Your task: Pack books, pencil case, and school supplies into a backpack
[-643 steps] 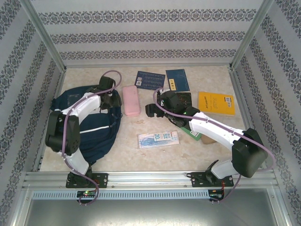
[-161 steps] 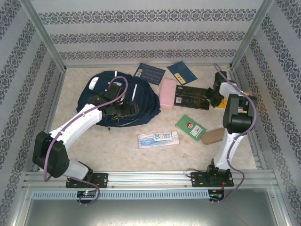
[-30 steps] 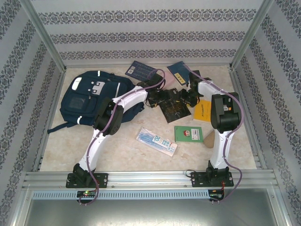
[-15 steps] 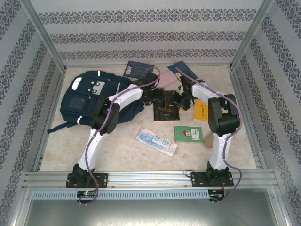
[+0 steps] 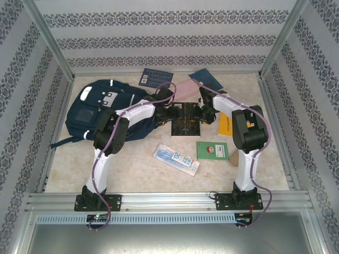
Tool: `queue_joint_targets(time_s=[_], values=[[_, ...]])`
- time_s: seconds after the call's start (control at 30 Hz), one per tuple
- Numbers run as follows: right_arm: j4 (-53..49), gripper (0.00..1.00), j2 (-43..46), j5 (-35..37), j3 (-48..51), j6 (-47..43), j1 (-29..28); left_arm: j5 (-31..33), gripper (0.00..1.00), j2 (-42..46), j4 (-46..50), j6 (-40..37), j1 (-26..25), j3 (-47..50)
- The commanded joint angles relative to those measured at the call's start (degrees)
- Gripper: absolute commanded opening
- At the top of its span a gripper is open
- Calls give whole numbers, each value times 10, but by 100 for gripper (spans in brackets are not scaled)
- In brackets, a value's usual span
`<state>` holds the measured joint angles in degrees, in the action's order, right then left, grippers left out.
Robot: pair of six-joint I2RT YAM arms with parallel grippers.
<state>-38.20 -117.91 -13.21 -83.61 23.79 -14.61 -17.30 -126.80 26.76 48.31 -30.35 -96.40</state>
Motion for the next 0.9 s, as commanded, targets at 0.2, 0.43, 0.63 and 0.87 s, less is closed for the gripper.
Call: queue_joint_targets(time_s=[0.2, 0.43, 0.63, 0.87], values=[[13, 53, -24, -46, -19, 21, -30, -129, 78, -9, -138, 66, -1, 30], [33, 53, -16, -90, -18, 43, -32, -215, 75, 1, -263, 119, 0, 43], [43, 53, -7, -99, -8, 53, -29, -256, 75, 45, -345, 134, 0, 63], [50, 53, 10, -101, 7, 57, -17, -279, 70, 67, -404, 145, 0, 102]])
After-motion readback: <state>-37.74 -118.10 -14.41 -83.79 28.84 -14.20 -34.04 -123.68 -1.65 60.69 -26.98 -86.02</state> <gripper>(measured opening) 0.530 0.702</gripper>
